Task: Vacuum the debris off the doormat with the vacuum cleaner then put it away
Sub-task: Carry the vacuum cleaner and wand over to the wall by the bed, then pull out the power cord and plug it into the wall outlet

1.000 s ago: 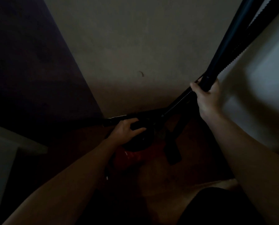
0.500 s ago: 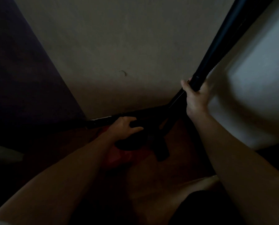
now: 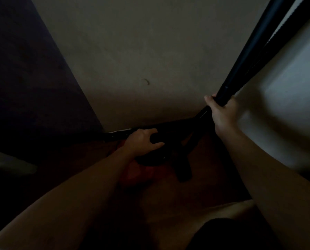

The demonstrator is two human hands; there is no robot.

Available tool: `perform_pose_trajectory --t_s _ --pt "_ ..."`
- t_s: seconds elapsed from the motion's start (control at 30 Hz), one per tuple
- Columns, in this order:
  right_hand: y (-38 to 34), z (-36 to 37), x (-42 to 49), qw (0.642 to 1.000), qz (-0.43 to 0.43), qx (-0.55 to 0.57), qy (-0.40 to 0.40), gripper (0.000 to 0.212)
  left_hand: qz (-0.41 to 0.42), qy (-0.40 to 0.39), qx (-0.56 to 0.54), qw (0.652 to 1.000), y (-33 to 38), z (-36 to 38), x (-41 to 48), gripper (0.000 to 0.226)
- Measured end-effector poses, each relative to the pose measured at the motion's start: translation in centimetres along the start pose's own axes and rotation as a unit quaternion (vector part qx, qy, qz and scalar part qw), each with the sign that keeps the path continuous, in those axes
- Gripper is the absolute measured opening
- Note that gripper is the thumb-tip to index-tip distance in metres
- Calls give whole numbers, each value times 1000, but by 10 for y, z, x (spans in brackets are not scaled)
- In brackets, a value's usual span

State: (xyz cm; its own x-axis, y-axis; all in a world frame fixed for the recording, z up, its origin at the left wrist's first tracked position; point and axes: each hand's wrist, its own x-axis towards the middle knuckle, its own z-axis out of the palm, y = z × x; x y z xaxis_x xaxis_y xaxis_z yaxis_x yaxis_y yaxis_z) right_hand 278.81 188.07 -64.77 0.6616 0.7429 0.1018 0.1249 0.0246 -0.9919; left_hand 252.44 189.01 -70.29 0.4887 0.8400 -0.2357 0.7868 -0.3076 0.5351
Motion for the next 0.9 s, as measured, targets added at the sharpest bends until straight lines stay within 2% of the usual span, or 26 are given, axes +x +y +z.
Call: perform_pose_trajectory --t_s 0.07,0.2,0.3,0.37,0.43,0.5,0.57,0.67,0.73,0.8,0.9 --pt "0 1 0 1000 9 -13 0 26 10 16 -10 1000 -3 -5 -10 54" --pt "-3 3 -11 998 45 -35 21 18 23 39 -8 999 -18 -16 -41 58" --pt "-9 -1 -25 995 54 -69 37 40 27 64 6 998 -37 -15 -61 60" --pt "-9 -5 -44 992 65 -70 87 50 29 87 11 996 -53 -13 -73 64" --pt "-6 -4 -71 981 78 -95 147 53 27 111 14 993 -72 -10 -83 70" --pt "-1 0 -102 976 79 -146 141 48 15 120 12 993 -87 -9 -98 71" --pt "-2 6 -128 981 62 -184 28 37 8 125 6 992 -99 -10 -115 64" --pt "-30 20 -153 944 -1 -280 -174 25 -9 117 -9 993 -114 -14 -140 66" --pt "-55 35 -161 894 -56 -337 -289 21 -16 122 -20 992 -121 -18 -154 71" --pt "-68 50 -166 828 -127 -388 -384 20 -15 125 -30 992 -127 -19 -161 68" --pt "-65 75 -175 724 -200 -464 -469 26 -13 136 -43 990 -137 -12 -159 55"
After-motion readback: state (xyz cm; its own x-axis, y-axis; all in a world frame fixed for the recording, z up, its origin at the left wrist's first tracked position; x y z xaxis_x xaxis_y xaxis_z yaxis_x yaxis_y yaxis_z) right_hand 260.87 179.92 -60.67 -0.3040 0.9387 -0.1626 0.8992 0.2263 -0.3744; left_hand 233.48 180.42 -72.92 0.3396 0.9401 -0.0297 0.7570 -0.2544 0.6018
